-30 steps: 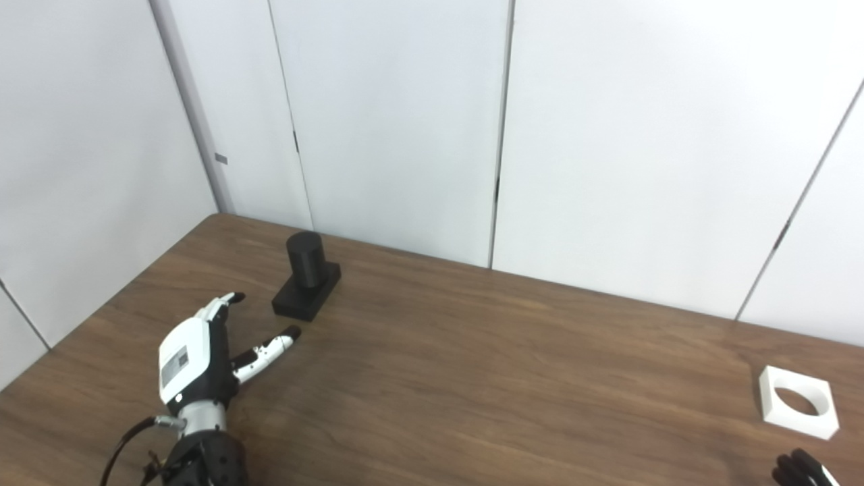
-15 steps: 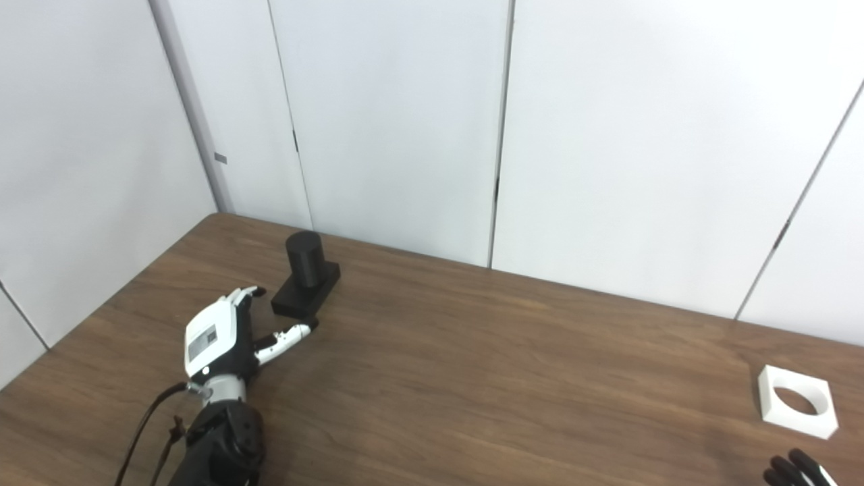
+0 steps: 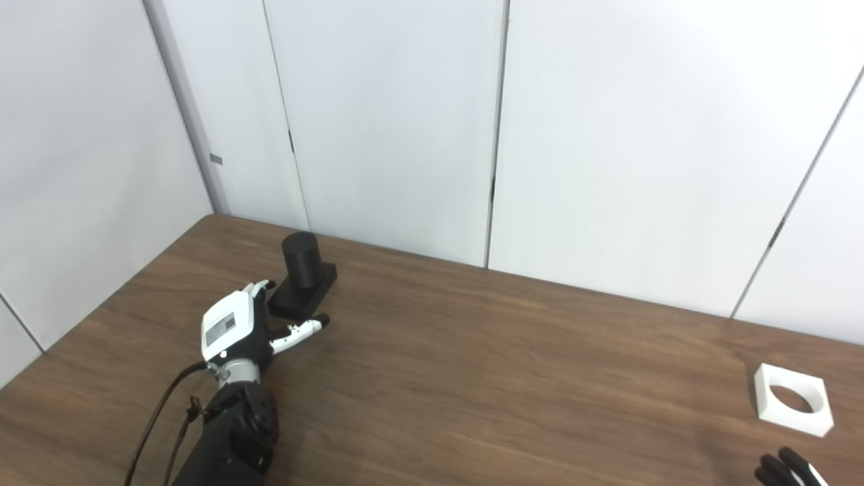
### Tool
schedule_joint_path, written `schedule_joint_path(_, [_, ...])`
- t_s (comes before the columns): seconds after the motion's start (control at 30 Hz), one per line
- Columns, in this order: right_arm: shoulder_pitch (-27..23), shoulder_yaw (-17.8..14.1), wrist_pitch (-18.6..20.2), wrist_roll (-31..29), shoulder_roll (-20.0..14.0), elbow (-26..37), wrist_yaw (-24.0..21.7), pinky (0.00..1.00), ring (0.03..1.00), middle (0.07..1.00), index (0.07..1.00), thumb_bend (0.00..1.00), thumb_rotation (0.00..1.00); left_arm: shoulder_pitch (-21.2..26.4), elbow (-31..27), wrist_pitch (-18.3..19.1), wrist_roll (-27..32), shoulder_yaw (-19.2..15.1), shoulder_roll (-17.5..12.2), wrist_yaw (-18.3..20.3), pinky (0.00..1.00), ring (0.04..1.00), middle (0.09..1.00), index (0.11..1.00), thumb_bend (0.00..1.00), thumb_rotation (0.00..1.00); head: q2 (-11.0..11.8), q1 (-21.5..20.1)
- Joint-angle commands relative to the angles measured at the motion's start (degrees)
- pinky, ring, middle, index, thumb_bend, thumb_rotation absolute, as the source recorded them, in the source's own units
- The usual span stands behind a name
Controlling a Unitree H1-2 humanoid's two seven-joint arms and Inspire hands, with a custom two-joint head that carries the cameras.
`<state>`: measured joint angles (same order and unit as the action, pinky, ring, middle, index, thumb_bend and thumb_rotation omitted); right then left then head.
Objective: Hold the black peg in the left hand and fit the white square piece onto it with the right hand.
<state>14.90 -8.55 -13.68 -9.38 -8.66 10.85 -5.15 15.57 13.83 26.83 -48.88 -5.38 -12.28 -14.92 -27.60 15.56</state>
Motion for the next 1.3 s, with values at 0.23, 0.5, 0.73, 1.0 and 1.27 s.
schedule_joint_path(0.23, [1.11, 0.64, -0.50, -0.43, 1.11, -0.12, 0.09, 0.77, 0.836, 0.832, 0.855, 0.84, 0.87, 5.78, 4.14, 0.08, -1.55, -0.18, -0.92, -2.93, 0.94, 0.941, 0.920, 0.862, 0.92, 0.66, -0.24, -0.14])
schedule_joint_path(0.5, [1.35, 0.70, -0.24, 0.19, 1.08, 0.35, 0.30, 0.76, 0.829, 0.826, 0.852, 0.83, 0.86, 7.27, 7.31, 0.08, -0.64, -0.90, 0.11, -5.04, 0.93, 0.922, 0.904, 0.847, 0.92, 0.62, -0.52, -0.39])
schedule_joint_path(0.73, [1.45, 0.70, -0.56, 0.00, 1.07, 0.41, 0.16, 0.75, 0.821, 0.817, 0.845, 0.82, 0.85, 8.35, 10.62, -0.09, 1.16, 0.64, -0.15, -10.26, 0.86, 0.863, 0.841, 0.734, 0.89, 0.56, -0.67, -0.56])
schedule_joint_path(1.0, [1.66, 0.77, -0.97, -0.13, 0.89, 0.48, -0.15, 0.77, 0.826, 0.826, 0.848, 0.80, 0.85, 9.63, 12.87, -0.15, 4.07, 1.09, -0.41, -13.84, 0.78, 0.806, 0.766, 0.609, 0.79, 0.46, -1.07, -0.81])
schedule_joint_path(1.27, [1.68, 0.80, -1.44, 0.04, 0.68, 0.31, -0.31, 0.78, 0.835, 0.833, 0.859, 0.78, 0.85, 9.26, 14.69, -3.23, 7.99, 1.98, -0.99, -17.86, 0.71, 0.767, 0.715, 0.521, 0.71, 0.34, -1.39, -0.77])
